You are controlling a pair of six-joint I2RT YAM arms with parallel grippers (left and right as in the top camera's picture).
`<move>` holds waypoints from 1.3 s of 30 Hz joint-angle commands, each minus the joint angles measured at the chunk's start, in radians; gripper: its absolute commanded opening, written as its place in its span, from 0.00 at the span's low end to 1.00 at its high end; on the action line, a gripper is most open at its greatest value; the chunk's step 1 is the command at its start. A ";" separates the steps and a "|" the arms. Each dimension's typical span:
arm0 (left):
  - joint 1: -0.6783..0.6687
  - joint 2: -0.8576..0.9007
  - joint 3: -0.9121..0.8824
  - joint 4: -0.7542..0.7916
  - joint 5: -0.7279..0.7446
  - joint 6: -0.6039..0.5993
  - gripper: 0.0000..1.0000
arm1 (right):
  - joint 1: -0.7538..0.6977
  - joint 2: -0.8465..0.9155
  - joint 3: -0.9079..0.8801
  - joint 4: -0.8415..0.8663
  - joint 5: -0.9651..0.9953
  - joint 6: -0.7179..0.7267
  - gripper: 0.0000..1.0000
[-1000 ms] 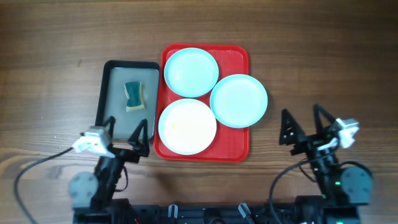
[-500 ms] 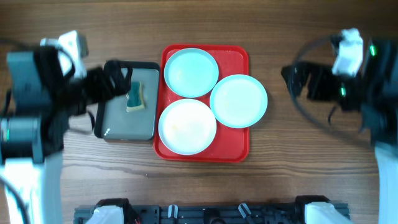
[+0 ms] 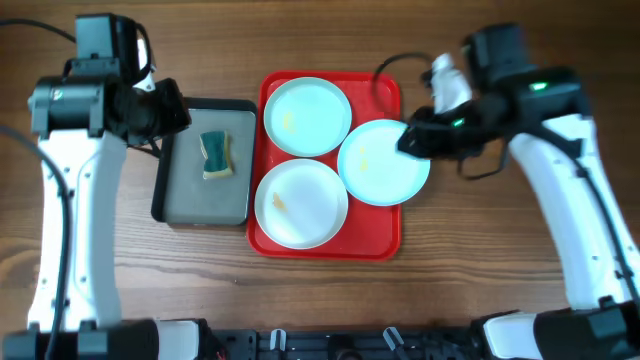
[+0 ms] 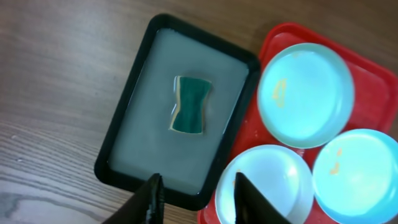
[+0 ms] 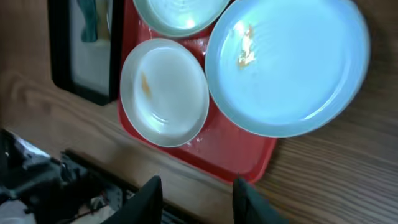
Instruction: Clean dirty plates on tray and stack at the side
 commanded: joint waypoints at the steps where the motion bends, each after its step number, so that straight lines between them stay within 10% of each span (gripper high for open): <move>1: 0.006 0.050 -0.047 -0.002 -0.031 -0.014 0.39 | 0.115 0.009 -0.163 0.087 0.085 0.083 0.43; 15: 0.006 0.090 -0.111 0.037 -0.031 -0.015 0.47 | 0.358 0.010 -0.560 0.604 0.203 0.308 0.38; 39: 0.006 0.090 -0.111 0.036 -0.031 -0.015 0.48 | 0.363 0.109 -0.565 0.731 0.287 0.452 0.27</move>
